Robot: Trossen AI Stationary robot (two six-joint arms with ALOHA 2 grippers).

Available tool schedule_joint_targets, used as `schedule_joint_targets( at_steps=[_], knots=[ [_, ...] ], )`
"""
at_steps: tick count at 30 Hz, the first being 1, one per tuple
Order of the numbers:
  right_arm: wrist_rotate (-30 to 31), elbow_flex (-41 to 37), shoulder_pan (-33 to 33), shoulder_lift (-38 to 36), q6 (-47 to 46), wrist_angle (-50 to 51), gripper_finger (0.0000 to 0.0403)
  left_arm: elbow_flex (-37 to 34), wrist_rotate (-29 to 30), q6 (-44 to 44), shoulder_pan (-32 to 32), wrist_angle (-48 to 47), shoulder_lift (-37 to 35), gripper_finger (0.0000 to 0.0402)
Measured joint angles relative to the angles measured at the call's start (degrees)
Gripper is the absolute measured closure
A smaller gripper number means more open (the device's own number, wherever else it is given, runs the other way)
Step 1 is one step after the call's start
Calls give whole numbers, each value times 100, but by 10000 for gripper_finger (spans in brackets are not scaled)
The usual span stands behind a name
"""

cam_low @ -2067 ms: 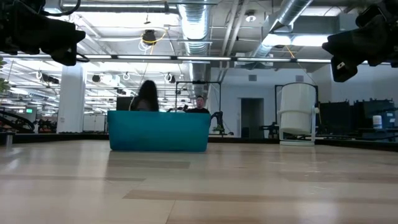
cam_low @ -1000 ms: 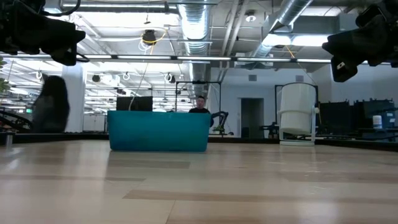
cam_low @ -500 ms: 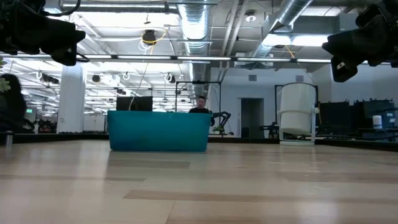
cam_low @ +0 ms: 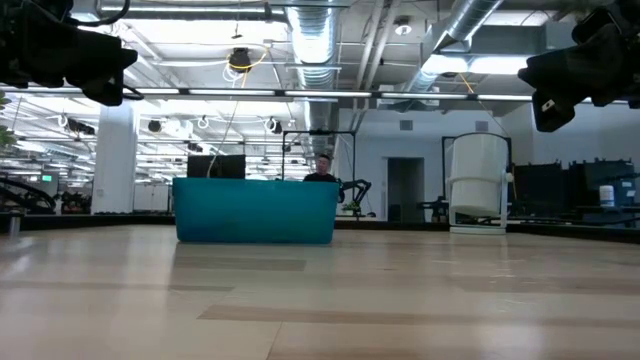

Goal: Pick and place items into bin
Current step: Return to Home Position

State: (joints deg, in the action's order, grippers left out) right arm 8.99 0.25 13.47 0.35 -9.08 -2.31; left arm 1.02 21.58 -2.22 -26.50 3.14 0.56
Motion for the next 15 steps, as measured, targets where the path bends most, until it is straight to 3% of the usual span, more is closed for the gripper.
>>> schedule_joint_targets(
  at_steps=[15],
  knots=[
    [0, 0, 0, 1, 0, 1, 335, 0, 1, 4, 2, 1, 0, 301]
  ],
)
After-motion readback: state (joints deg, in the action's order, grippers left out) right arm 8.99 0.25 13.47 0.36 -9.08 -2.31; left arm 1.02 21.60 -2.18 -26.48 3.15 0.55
